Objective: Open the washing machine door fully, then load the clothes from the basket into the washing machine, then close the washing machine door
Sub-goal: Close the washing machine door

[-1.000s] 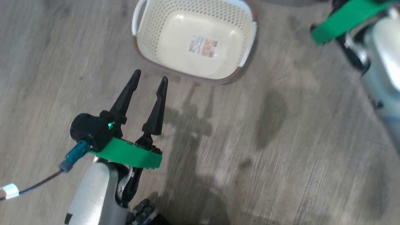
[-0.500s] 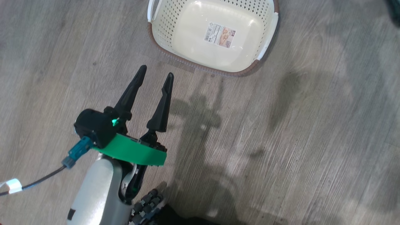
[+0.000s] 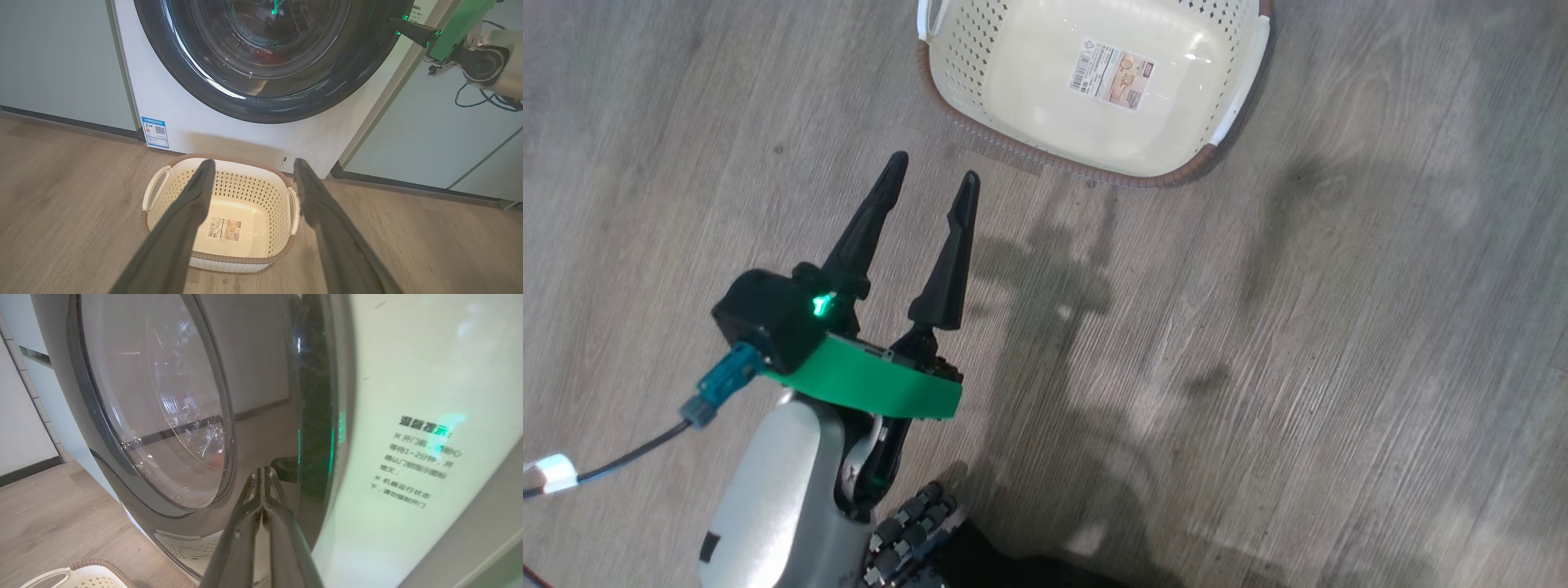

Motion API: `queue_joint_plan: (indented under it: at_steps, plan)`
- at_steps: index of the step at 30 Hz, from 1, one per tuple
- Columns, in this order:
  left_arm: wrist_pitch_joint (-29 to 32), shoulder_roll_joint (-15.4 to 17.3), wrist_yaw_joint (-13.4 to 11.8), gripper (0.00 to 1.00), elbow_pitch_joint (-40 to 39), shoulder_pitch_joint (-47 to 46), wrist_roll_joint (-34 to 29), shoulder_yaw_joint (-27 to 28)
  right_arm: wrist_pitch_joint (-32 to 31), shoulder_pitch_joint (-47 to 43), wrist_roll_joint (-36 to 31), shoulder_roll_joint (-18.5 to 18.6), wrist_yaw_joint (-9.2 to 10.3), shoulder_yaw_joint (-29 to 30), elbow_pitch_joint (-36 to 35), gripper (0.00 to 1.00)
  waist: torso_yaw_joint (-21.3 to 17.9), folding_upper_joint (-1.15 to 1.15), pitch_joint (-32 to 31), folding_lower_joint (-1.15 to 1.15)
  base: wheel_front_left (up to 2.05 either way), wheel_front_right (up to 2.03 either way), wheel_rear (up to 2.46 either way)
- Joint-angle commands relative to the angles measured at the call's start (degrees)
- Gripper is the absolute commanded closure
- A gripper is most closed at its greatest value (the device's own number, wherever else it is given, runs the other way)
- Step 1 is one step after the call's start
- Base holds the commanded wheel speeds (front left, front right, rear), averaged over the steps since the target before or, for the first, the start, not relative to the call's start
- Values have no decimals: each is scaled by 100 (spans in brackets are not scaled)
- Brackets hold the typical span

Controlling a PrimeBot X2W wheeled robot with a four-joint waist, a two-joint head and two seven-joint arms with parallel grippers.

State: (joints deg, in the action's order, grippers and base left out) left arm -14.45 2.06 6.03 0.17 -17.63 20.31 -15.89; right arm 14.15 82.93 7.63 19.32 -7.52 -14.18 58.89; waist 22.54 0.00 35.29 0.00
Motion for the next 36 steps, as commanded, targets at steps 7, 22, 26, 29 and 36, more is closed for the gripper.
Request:
queue_joint_plan:
  at_steps: [7, 22, 26, 29, 36]
  plan:
    - [-55, 82, -25, 0, -312, -74, 164, 234, 54, 549, -406, -146, 3, 399, 304, 100, 25, 0, 70, 0, 0, 0, 0]
    - [-55, 82, -12, 0, -150, 50, -6, 433, 84, -274, -516, -464, 3, 579, 17, 100, -291, 0, -566, 0, 0, 0, 0]
    - [-55, 82, 30, 0, -47, 138, -214, 592, 84, -876, -278, -604, 3, 502, -359, 100, -552, 0, -1016, 0, 0, 0, 0]
    - [-55, 82, 47, 0, 2, 238, -392, 755, 85, -1401, 14, -720, 3, 460, -690, 100, -769, 0, -1388, 0, 0, 0, 0]
    - [-55, 82, 72, 0, 59, 643, -616, 1098, 85, -2664, 638, -910, 3, 243, -1496, 100, -1368, 0, -2157, 0, 0, 0, 0]
